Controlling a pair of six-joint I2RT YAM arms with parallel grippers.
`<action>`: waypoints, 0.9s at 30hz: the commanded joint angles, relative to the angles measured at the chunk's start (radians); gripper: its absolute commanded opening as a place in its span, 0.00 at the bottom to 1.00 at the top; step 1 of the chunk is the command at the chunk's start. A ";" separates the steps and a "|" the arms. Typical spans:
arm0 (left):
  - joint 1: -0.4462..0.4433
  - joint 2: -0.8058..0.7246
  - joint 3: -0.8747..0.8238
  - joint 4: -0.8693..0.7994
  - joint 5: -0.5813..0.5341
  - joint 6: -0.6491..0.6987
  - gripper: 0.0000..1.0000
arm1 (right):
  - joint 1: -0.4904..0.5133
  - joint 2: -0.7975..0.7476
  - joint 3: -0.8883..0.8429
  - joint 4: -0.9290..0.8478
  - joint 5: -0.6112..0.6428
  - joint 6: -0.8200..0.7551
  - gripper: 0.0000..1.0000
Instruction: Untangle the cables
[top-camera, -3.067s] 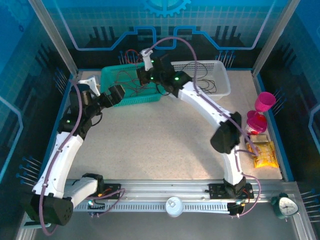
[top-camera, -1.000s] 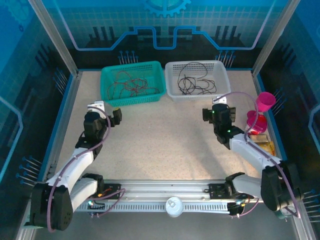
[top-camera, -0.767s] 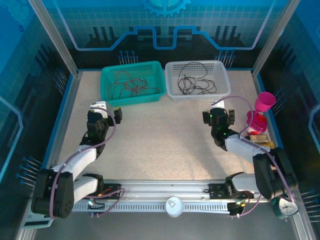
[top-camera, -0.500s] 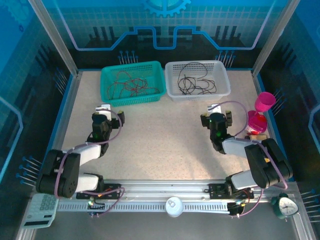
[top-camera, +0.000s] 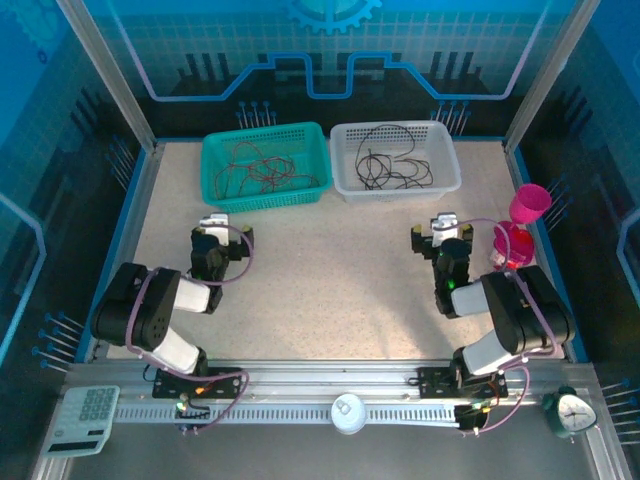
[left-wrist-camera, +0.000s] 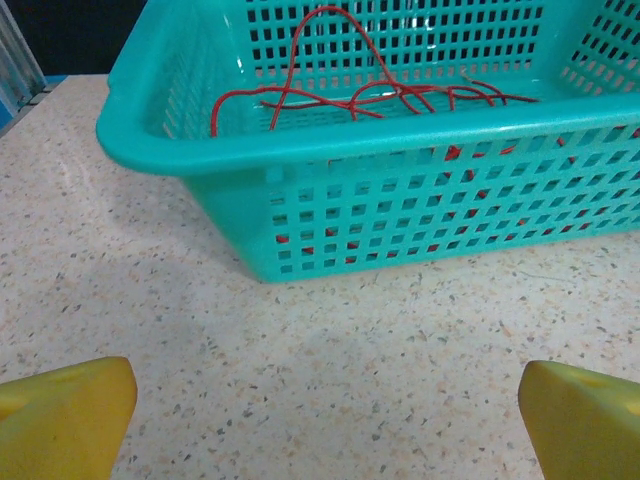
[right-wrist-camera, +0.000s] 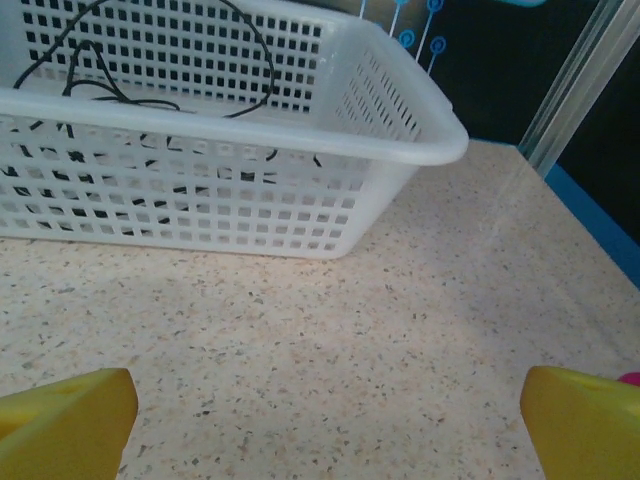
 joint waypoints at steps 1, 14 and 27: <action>0.019 -0.001 0.036 -0.009 0.056 0.002 0.99 | -0.027 -0.020 0.069 -0.113 -0.093 0.060 1.00; 0.103 -0.007 0.097 -0.132 0.219 -0.051 0.99 | -0.045 -0.006 0.120 -0.195 -0.093 0.080 1.00; 0.103 -0.009 0.093 -0.126 0.219 -0.051 0.99 | -0.047 -0.005 0.124 -0.199 -0.095 0.080 1.00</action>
